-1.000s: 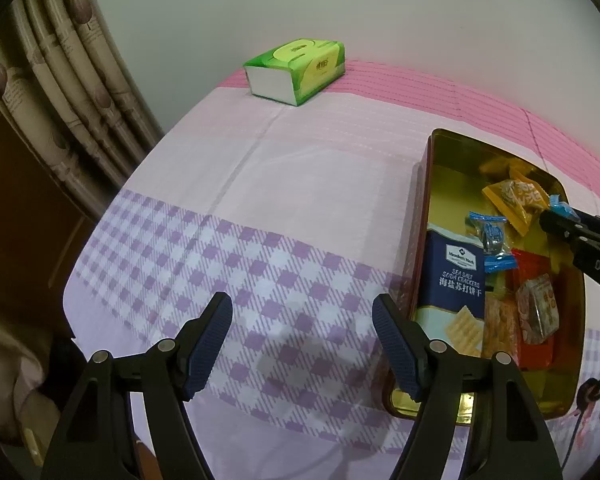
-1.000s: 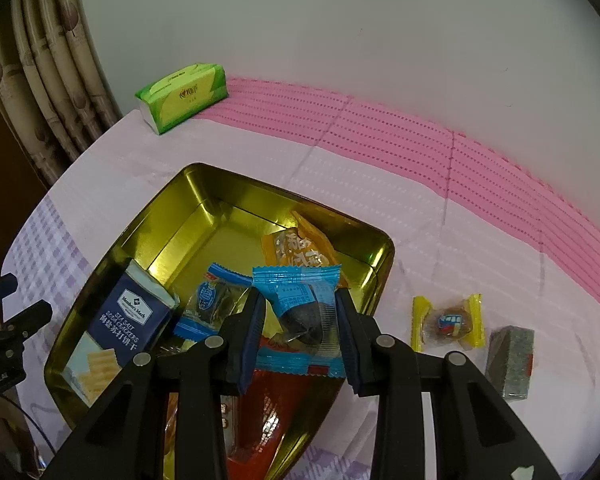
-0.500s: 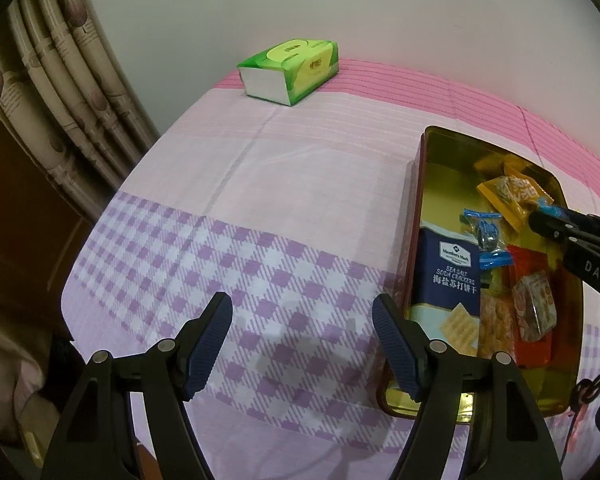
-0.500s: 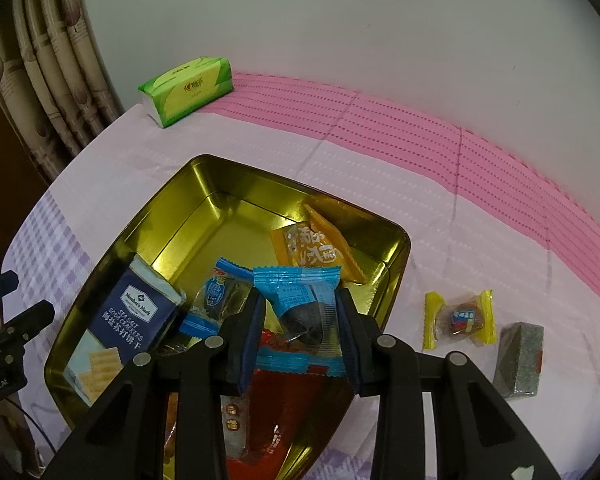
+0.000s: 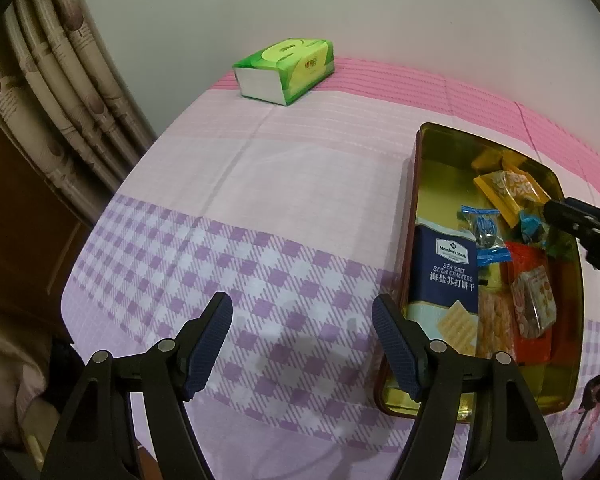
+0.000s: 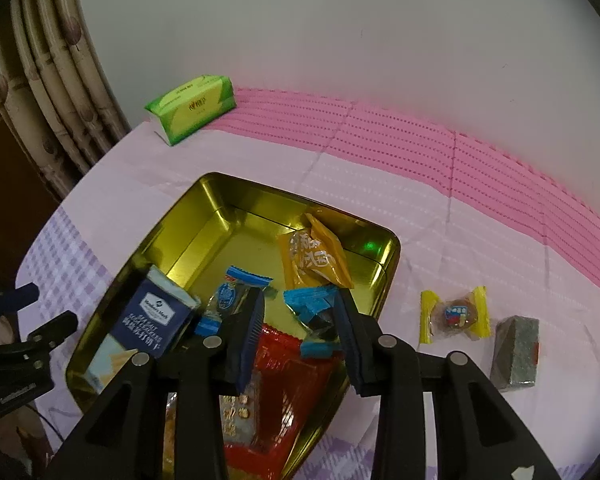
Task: Organize snacks
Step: 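Lower the blue-wrapped candy into the tin and open the right gripper, then reach the right gripper to the grey square cake pack and grasp it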
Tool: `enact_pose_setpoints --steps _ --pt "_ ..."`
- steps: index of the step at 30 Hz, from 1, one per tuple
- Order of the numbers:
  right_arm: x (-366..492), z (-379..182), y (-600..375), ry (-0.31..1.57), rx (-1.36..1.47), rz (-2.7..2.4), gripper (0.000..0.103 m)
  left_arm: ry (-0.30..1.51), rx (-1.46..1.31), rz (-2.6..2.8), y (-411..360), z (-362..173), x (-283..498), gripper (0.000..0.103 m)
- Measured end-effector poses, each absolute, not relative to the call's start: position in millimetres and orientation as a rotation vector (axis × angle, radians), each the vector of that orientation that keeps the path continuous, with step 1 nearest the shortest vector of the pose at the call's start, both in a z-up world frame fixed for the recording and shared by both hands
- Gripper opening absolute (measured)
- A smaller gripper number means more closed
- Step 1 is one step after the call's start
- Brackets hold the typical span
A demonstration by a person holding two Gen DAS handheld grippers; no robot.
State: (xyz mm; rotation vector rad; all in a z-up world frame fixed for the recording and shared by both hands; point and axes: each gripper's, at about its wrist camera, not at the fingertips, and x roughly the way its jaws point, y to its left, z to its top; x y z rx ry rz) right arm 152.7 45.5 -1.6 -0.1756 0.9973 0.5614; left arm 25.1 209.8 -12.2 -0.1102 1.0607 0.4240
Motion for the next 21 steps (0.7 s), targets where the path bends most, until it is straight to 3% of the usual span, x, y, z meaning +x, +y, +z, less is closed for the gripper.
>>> enact_pose_setpoints --steps 21 --pt "153 -15 -89 1.02 -0.085 0.308 0.039 1.064 -0.106 0.415 208 -13 24 0.073"
